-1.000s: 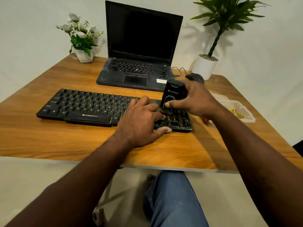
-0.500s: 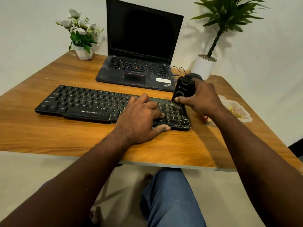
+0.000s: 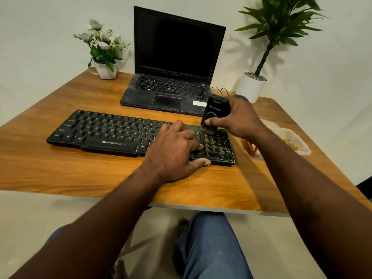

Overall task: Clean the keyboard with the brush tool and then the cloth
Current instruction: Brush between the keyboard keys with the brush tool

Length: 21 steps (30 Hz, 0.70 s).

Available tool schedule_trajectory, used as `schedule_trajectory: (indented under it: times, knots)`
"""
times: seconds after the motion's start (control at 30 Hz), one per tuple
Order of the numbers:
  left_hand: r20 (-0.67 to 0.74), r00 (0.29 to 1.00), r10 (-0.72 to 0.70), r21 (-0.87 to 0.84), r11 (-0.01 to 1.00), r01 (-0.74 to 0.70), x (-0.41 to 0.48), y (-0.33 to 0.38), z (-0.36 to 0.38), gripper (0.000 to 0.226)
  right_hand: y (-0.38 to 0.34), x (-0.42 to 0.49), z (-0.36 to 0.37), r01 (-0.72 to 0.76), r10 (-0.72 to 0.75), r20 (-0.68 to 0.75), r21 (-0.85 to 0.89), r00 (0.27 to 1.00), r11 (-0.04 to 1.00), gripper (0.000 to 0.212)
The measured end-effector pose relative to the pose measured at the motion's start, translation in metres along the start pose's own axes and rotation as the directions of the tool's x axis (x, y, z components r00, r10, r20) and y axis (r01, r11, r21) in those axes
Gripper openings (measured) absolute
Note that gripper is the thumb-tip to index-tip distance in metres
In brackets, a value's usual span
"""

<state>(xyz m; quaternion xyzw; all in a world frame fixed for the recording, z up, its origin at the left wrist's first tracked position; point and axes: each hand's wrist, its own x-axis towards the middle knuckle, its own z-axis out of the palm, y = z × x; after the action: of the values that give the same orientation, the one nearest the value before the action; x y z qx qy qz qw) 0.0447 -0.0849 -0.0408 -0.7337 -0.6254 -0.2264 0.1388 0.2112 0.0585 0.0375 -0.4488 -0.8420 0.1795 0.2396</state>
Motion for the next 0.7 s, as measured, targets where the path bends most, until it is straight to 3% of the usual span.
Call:
schedule_trajectory:
  times: [0.07,0.2,0.27,0.33,0.4,0.5,0.57,0.7]
  knots:
    - [-0.01,1.0,0.0,0.001,1.0,0.0,0.0,-0.001,0.0,0.064,-0.003,-0.001,0.007,0.029,-0.029,0.056,0.008,0.998,1.0,0.061]
    - [0.003,1.0,-0.001,-0.005,1.0,0.001,-0.001,0.001,0.0,0.065,0.004,0.011,-0.002,-0.055,0.021,-0.141,-0.242,0.99,0.969,0.064]
    - [0.005,1.0,-0.001,-0.005,1.0,0.001,0.0,0.0,0.0,0.065,0.005,0.011,-0.002,-0.037,0.018,-0.116,-0.159,0.993,0.987,0.066]
    - [-0.001,1.0,0.0,-0.004,1.0,0.0,0.0,-0.001,0.0,0.065,-0.003,0.007,0.005,0.004,-0.004,0.003,-0.004,1.0,1.0,0.065]
    - [-0.007,1.0,0.005,-0.007,1.0,-0.005,0.0,-0.001,0.001,0.064,-0.005,0.005,0.011,0.01,-0.012,0.065,0.026,0.998,1.0,0.065]
    - [-0.008,1.0,0.001,-0.008,1.0,-0.001,-0.001,0.0,0.0,0.065,0.002,0.012,0.003,-0.028,0.017,-0.075,-0.151,0.997,0.988,0.067]
    - [0.002,1.0,-0.002,-0.007,1.0,0.002,-0.001,0.001,0.0,0.066,0.009,0.014,-0.005,-0.061,0.04,-0.126,-0.174,0.991,0.983,0.067]
    - [0.003,1.0,-0.003,0.001,1.0,0.003,-0.001,-0.001,0.0,0.067,0.003,0.007,0.002,0.005,-0.009,0.077,0.047,0.997,0.999,0.067]
